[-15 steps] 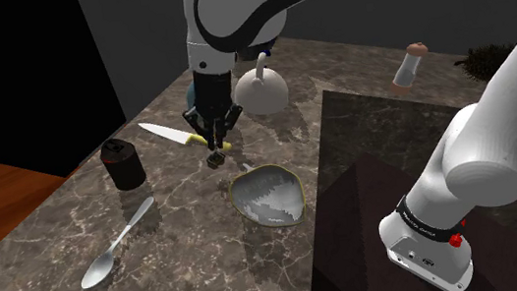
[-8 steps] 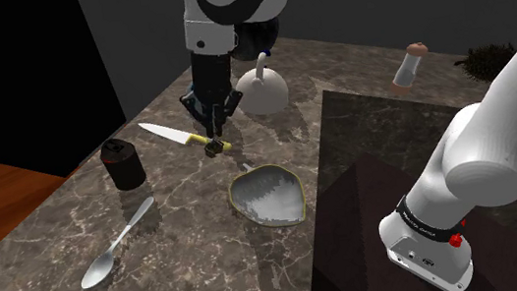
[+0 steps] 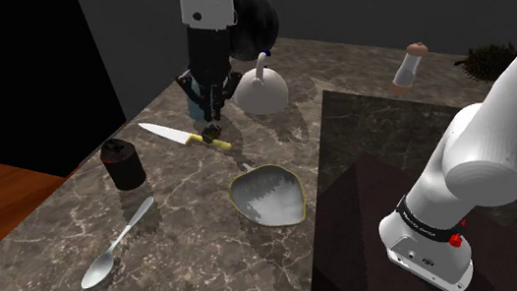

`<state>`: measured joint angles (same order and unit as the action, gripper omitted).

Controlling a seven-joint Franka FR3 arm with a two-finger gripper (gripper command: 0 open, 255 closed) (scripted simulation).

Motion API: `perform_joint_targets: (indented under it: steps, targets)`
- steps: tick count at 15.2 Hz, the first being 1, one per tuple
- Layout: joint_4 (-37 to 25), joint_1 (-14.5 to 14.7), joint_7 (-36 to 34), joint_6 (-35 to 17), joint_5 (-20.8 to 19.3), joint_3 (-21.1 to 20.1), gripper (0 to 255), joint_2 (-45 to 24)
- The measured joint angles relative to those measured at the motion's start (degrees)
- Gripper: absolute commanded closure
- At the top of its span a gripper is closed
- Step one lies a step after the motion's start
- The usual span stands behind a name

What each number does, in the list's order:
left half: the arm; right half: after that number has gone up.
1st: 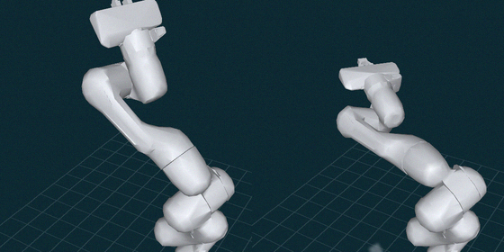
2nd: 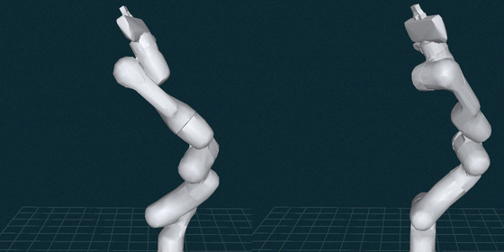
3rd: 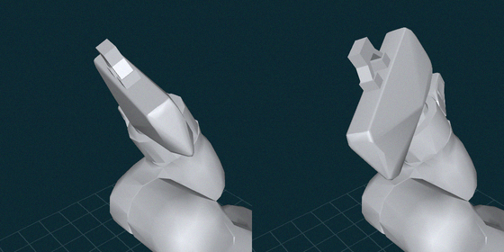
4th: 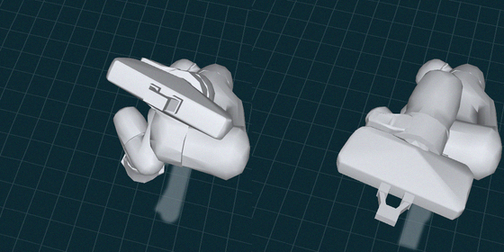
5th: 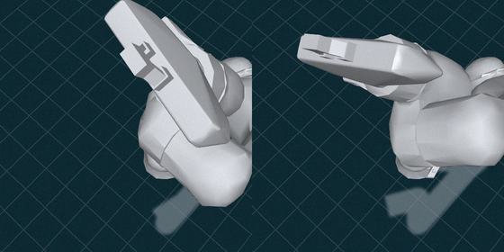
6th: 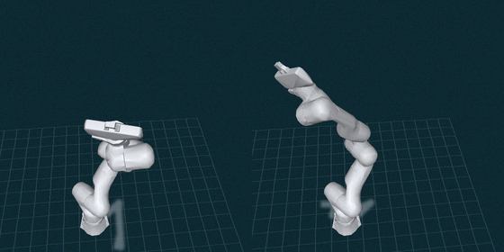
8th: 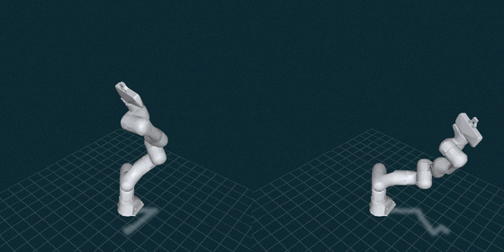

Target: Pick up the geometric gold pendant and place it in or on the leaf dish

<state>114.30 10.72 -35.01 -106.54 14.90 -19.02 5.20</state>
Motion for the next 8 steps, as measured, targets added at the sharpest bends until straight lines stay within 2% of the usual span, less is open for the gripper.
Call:
perform_joint_targets:
  steps: [4,8]
  targets:
    - [-2.7,-0.1,-0.6,2.8,-0.2,0.1,255,0.1]
    - [2.5,0.6,-0.8,4.3,2.0,0.0,255,7.2]
